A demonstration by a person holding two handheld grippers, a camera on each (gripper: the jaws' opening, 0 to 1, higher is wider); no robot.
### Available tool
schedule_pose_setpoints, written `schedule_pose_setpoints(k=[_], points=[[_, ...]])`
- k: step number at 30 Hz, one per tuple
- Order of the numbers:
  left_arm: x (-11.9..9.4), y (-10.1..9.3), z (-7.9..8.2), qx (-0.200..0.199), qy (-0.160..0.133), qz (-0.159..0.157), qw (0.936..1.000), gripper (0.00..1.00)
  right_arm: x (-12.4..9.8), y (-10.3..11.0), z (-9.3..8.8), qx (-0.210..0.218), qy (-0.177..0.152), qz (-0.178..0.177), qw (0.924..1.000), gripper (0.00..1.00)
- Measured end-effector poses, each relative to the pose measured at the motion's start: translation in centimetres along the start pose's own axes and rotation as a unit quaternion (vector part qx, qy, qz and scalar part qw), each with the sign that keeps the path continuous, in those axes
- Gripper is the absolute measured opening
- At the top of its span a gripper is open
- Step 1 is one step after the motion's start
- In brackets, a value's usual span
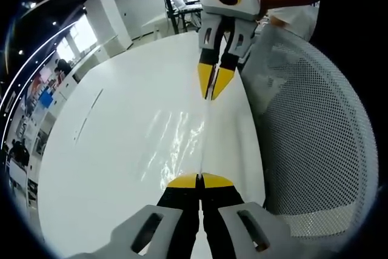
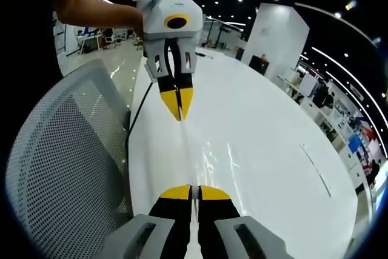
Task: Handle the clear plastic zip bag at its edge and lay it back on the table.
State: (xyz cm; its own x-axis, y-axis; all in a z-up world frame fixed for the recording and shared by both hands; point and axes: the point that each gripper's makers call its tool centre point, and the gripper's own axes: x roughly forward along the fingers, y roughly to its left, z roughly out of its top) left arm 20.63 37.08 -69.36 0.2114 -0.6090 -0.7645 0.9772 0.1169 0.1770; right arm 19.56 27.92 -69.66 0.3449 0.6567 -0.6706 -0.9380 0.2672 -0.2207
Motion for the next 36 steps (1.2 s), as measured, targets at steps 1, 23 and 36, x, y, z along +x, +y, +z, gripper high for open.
schedule_pose_setpoints(k=[1,23,36], points=[[0.0,0.0,-0.01,0.0,0.0,0.0,1.0,0.0,0.0,0.01,-0.01,0.0,0.0,0.0,1.0,0.0],[-0.15,0.05,-0.1,-0.003,-0.003,0.002,1.0,0.0,-0.5,-0.01,-0.46,0.003,0.002,-0.004,1.0,0.0],[-0.13,0.33,0.13,-0.005,-0.006,0.005,1.0,0.0,-0.95,-0.12,-0.64,0.004,0.001,-0.007,1.0,0.0]])
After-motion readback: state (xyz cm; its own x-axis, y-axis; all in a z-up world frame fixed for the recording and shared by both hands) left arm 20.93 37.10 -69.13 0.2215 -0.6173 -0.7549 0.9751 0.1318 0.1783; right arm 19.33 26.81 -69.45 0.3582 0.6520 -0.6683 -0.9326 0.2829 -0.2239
